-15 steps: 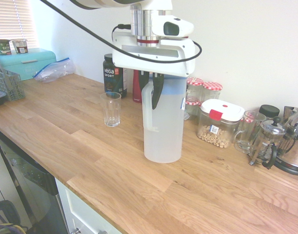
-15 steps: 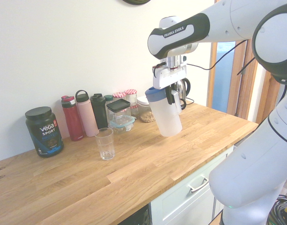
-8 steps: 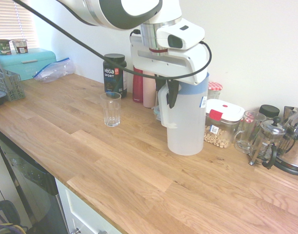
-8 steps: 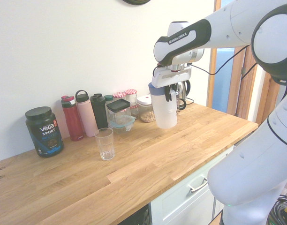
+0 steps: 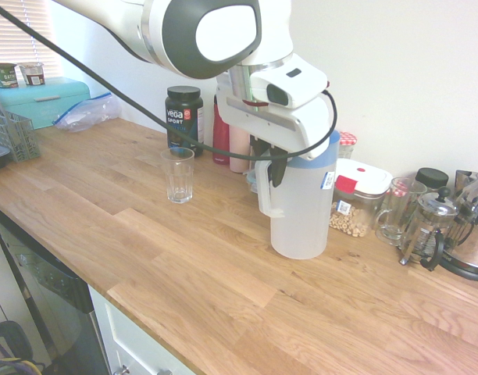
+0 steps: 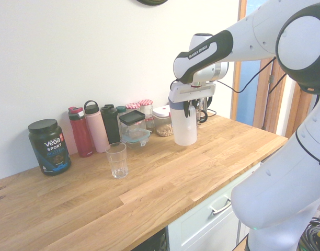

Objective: Pour me some water

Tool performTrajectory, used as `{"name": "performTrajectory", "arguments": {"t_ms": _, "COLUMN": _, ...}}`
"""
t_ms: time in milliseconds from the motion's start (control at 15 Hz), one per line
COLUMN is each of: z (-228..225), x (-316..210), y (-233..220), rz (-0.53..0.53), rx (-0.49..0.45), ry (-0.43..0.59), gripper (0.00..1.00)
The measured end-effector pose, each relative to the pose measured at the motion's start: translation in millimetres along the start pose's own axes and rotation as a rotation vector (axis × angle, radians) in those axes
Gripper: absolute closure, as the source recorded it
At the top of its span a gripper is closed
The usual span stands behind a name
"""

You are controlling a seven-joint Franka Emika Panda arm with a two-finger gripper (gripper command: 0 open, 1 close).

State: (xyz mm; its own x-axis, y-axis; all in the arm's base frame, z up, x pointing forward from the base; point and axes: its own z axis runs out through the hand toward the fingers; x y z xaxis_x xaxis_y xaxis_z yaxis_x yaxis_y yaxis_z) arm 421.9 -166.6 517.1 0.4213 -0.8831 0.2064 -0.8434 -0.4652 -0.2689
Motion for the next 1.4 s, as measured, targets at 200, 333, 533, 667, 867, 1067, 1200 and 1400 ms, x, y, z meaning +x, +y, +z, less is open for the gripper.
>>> {"name": "performTrajectory", "arguments": {"t_ms": 200, "z": 10, "x": 3, "y": 4, "rz": 0.018, "rx": 0.011, "ry": -0.036, "gripper": 1.00}}
{"name": "performTrajectory", "arguments": {"t_ms": 333, "z": 21, "x": 6, "y": 6, "rz": 0.023, "rx": 0.006, "ry": -0.053, "gripper": 1.00}}
{"name": "performTrajectory", "arguments": {"t_ms": 533, "z": 33, "x": 8, "y": 7, "rz": 0.023, "rx": -0.001, "ry": -0.061, "gripper": 0.00}}
{"name": "performTrajectory", "arguments": {"t_ms": 667, "z": 34, "x": 8, "y": 7, "rz": 0.023, "rx": -0.002, "ry": -0.061, "gripper": 0.00}}
{"name": "performTrajectory", "arguments": {"t_ms": 867, "z": 37, "x": 8, "y": 7, "rz": 0.022, "rx": -0.008, "ry": -0.066, "gripper": 0.00}}
{"name": "performTrajectory", "arguments": {"t_ms": 1067, "z": 42, "x": 8, "y": 7, "rz": 0.018, "rx": -0.022, "ry": -0.075, "gripper": 0.00}}
{"name": "performTrajectory", "arguments": {"t_ms": 1200, "z": 37, "x": 5, "y": 9, "rz": 0.001, "rx": -0.040, "ry": -0.077, "gripper": 0.00}}
{"name": "performTrajectory", "arguments": {"t_ms": 1400, "z": 2, "x": -4, "y": 11, "rz": -0.033, "rx": -0.087, "ry": -0.078, "gripper": 0.00}}
